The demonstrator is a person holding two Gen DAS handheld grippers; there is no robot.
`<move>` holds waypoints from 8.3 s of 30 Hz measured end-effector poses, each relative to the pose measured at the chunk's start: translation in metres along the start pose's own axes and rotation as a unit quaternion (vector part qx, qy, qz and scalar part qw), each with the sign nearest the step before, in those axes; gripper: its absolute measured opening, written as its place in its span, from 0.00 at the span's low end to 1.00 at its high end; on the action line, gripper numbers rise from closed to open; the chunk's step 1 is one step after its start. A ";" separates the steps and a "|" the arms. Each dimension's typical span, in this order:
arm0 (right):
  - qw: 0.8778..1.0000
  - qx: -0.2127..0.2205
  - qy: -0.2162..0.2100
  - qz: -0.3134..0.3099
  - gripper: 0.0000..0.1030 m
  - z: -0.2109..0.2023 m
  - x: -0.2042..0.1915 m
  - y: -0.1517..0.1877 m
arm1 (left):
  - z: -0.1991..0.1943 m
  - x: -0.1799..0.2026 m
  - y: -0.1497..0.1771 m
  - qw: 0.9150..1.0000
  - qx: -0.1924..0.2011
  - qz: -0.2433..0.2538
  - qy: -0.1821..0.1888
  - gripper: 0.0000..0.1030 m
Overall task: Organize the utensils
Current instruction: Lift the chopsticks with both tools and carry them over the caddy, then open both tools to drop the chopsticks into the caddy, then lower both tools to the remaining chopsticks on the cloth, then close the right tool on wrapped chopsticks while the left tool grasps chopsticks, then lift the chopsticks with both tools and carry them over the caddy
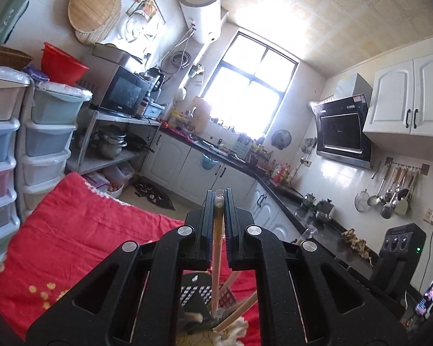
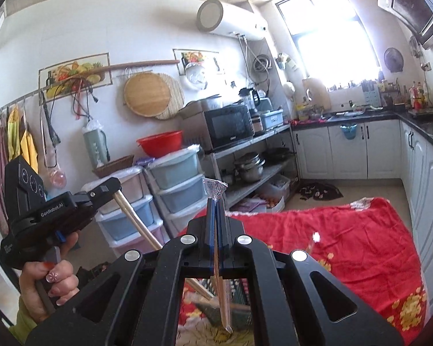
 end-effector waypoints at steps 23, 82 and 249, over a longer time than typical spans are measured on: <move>0.997 0.047 0.055 0.005 0.01 0.008 0.032 -0.013 | 0.051 0.008 0.014 0.998 0.015 0.028 -0.055 0.04; 0.995 -0.049 0.082 0.029 0.40 0.017 0.050 0.076 | 0.033 -0.014 0.079 0.997 -0.062 0.016 -0.051 0.75; 0.940 -0.287 -0.004 0.182 0.06 0.050 0.062 0.207 | 0.001 -0.087 0.216 0.958 -0.236 -0.157 0.035 0.05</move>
Point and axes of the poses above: each gripper's, at about its wrist camera, not at the fingertips, and z roughly the way its jaws point, x to its right, y to its underside, the point moved 2 cm from there along z, roughly the way its jaws point, and after that the axes turned 9 degrees about -x, right-handed, at the moved point
